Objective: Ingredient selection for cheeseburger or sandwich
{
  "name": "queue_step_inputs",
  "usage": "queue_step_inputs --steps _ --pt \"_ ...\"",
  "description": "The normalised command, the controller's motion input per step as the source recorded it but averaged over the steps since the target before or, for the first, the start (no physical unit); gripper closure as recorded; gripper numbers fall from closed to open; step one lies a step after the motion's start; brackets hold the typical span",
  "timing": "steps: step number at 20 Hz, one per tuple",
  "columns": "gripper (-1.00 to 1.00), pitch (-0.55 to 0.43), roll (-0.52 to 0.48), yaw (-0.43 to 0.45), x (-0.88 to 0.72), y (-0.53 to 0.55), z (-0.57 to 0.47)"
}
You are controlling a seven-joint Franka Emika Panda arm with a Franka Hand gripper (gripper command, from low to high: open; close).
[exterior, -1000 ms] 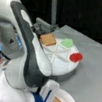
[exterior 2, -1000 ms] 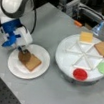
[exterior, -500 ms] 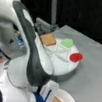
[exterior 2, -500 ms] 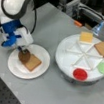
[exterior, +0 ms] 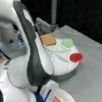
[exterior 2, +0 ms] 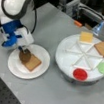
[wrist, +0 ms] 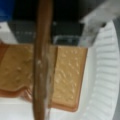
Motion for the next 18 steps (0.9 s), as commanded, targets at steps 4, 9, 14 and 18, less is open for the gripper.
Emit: queue_step_inputs --steps 4,9,14,18 --pt "1.0 0.023 -0.129 0.114 -0.06 0.15 0.02" --pt "1.0 0.01 -0.136 0.111 -0.07 0.16 0.0" --pt "1.0 -0.004 -0.139 0.103 -0.08 0.14 -0.03" --pt "1.0 -0.014 -0.157 0.097 -0.08 0.11 -0.04"
